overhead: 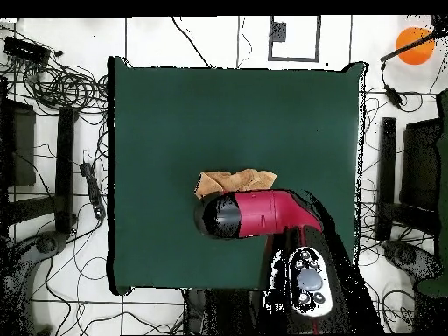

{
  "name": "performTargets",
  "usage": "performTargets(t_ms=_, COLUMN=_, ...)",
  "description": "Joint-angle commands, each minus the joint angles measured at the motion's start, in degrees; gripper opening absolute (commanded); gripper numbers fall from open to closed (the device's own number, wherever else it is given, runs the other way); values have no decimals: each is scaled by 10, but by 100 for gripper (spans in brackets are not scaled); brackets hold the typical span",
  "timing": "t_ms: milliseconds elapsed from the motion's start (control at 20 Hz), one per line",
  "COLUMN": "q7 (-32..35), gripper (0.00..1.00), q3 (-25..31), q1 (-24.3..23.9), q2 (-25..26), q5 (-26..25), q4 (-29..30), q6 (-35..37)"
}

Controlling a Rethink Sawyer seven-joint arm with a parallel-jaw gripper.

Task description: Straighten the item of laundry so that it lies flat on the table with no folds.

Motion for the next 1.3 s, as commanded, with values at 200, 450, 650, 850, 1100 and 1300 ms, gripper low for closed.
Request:
performTargets(t_ms=200, q7=117, gripper=100, q3=5, q1=30, q2=28, q5=40, q4=-16, q6=18)
performTargets(t_ms=450, q7=118, gripper=100, q3=0, q1=35, q2=30, q5=44, q4=-19, q6=19)
performTargets(t_ms=650, q7=109, gripper=100, q3=2, q1=28, q2=29, q5=42, q4=-7, q6=0)
performTargets(t_ms=850, q7=83, gripper=100, q3=8, q1=7, q2=21, q5=30, q4=11, q6=-23)
performTargets(t_ms=1100, q7=68, gripper=100, q3=13, q1=-8, q2=13, q5=20, q4=25, q6=-34)
performTargets(t_ms=1300, q7=67, gripper=100, q3=16, q1=-11, q2=11, q5=18, q4=29, q6=-37)
